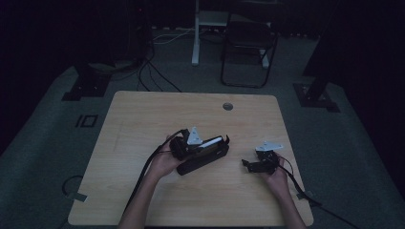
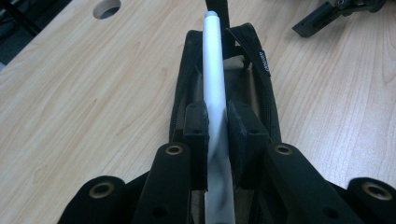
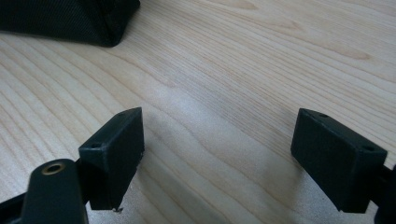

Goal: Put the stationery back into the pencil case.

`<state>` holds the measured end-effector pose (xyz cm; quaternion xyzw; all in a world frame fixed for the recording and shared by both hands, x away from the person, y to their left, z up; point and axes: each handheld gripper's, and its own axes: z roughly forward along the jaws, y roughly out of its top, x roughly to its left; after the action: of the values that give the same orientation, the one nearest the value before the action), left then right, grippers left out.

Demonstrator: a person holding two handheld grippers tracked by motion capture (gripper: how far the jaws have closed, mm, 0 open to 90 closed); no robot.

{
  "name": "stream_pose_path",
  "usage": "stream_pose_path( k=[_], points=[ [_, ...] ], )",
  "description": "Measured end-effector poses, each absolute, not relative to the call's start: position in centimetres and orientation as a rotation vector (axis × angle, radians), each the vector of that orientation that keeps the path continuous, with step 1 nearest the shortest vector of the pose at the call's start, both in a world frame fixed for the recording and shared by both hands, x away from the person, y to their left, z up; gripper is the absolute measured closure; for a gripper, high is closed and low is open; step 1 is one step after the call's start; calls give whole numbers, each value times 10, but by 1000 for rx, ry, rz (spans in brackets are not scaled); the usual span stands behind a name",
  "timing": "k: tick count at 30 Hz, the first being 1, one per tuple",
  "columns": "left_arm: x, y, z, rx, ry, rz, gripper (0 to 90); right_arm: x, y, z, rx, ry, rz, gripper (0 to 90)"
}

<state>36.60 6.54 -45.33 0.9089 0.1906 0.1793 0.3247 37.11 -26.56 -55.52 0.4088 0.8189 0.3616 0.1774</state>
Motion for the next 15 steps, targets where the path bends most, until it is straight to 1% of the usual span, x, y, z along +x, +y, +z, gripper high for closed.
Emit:
stream_pose_path(
  k=[15],
  points=[
    [368,61,-459,2408,502,474,781,371,-266,-555,1156,2317,1023,174]
  ],
)
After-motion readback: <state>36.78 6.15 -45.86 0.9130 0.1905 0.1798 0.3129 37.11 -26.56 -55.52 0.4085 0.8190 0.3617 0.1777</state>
